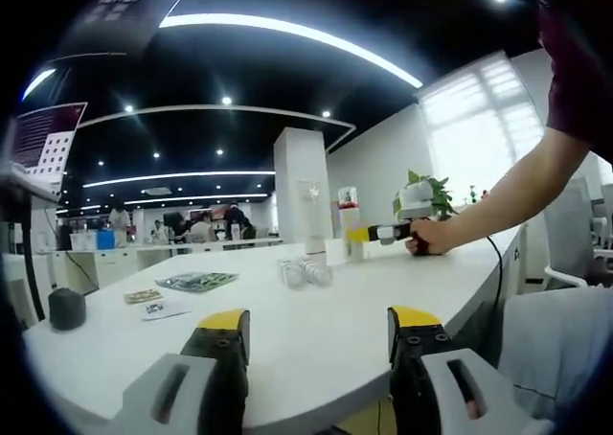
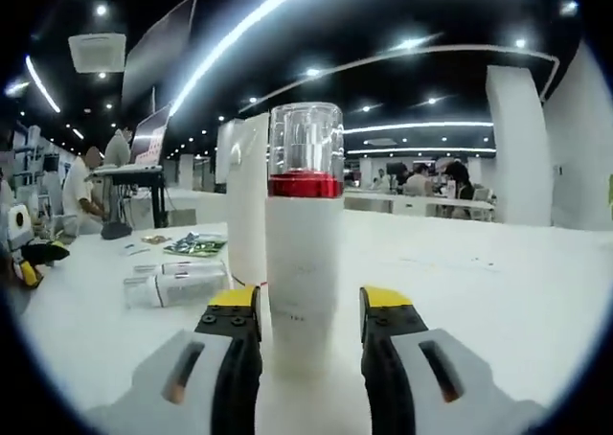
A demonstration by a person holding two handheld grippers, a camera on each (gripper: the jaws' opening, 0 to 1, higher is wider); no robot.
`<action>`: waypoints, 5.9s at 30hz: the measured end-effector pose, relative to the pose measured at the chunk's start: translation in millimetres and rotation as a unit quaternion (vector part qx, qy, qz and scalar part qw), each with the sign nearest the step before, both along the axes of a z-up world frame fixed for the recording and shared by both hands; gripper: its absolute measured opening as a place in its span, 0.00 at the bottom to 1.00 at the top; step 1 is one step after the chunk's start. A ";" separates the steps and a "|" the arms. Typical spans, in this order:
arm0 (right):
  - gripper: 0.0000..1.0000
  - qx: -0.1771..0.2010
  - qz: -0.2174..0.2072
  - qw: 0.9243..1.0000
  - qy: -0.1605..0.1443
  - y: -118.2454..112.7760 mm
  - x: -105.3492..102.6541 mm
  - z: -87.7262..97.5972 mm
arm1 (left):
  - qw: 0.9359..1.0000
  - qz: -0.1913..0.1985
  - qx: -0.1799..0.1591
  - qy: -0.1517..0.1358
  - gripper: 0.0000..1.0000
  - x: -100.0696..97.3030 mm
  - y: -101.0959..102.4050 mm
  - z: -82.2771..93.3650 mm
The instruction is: Arrange the skincare products in the storage area until every visible bottle or jar stands upright without overlapping.
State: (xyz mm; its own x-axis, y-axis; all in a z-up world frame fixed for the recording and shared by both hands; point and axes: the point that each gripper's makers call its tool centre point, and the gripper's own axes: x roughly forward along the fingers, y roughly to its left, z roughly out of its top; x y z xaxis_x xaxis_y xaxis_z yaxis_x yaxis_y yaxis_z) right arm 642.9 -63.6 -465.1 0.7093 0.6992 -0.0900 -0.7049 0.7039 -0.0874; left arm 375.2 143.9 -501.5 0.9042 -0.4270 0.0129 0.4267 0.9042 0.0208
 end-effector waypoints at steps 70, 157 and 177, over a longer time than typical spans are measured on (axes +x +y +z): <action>0.28 -0.047 0.004 0.999 0.026 18.2 -14.4 -20.3 | 1.000 -0.010 -0.001 -0.003 0.60 5.1 -8.7 1.7; 0.41 -0.002 0.022 1.000 -0.004 23.8 5.1 1.2 | 1.000 -0.008 0.014 -0.006 0.59 5.0 -8.3 -0.4; 0.52 0.044 -0.020 0.997 0.065 43.4 -74.2 4.3 | 1.000 -0.018 0.008 -0.006 0.61 -0.2 -9.2 0.6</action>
State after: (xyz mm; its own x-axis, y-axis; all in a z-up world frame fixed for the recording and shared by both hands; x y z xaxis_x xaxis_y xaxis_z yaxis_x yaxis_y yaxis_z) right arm 568.7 -20.1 -460.8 0.7233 0.6796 -0.1221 -0.6773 0.7327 0.0661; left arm 374.9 134.7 -500.8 0.8882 -0.4591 0.0173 0.4581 0.8879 0.0412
